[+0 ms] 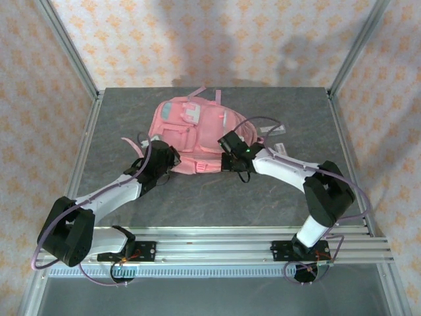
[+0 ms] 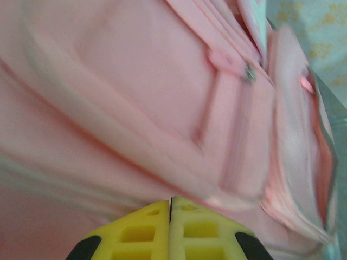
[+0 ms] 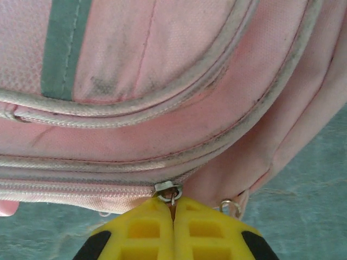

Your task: Pack the student bag

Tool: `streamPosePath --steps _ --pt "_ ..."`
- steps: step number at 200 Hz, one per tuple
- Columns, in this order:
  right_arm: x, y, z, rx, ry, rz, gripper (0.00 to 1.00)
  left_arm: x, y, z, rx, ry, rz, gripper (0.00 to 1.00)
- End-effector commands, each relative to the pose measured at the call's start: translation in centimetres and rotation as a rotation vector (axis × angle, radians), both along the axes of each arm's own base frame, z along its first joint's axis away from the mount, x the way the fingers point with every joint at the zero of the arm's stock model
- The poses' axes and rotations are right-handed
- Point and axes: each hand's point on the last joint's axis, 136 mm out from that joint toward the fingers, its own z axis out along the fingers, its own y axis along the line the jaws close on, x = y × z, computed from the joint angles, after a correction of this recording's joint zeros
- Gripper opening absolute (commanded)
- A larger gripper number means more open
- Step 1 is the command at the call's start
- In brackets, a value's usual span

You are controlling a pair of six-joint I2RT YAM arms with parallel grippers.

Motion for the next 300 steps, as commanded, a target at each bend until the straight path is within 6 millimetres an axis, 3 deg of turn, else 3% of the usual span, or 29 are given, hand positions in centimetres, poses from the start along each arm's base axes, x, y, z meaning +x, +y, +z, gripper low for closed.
streamPosePath --steps 1,38,71,92,103,123,150,168,187,221,236,258,269,300 --pt "-2.0 -0.2 0.0 -0.071 0.029 0.097 0.0 1.2 2.0 0.7 0.092 -0.01 0.042 0.0" --pt "-5.0 7.8 1.0 0.076 0.056 0.337 0.0 4.0 4.3 2.5 0.161 -0.028 0.071 0.0" --pt "-5.6 13.5 2.3 0.209 0.049 0.43 0.0 6.6 5.7 3.9 0.191 -0.026 0.078 0.0" --pt "-4.8 15.5 3.3 0.287 0.026 0.433 0.0 6.3 5.4 4.3 0.167 -0.016 0.058 0.0" --pt "-4.5 16.0 3.5 0.294 0.019 0.43 0.0 5.1 5.0 4.2 0.122 -0.019 0.05 0.14" --pt "-4.5 16.3 3.2 0.304 0.024 0.436 0.0 2.1 4.4 3.5 0.053 -0.009 0.051 0.36" --pt "-4.8 16.3 2.4 0.295 0.051 0.449 0.0 -2.5 2.5 0.5 -0.015 0.035 0.048 0.46" --pt "-5.0 16.2 2.4 0.297 0.055 0.452 0.0 -4.3 1.4 -1.2 -0.052 0.047 0.044 0.54" --pt "-5.3 16.2 2.7 0.307 0.057 0.459 0.0 -4.5 0.6 -2.1 -0.095 0.036 0.04 0.6" --pt "-5.6 16.0 2.3 0.308 0.068 0.454 0.0 -2.7 -0.4 -2.0 -0.087 -0.004 0.04 0.63" --pt "-5.8 15.8 1.9 0.296 0.087 0.448 0.0 -2.0 -0.6 -2.1 -0.081 -0.014 0.048 0.56" --pt "-5.7 14.7 1.1 0.226 0.109 0.418 0.0 -1.6 0.1 -2.7 -0.03 -0.001 0.073 0.13" --pt "-5.7 13.7 0.8 0.183 0.115 0.399 0.0 -1.6 0.3 -2.7 -0.009 0.006 0.075 0.0" --pt "-5.4 9.6 0.2 0.086 0.13 0.328 0.0 -1.6 1.2 -2.0 0.03 -0.001 0.082 0.0"
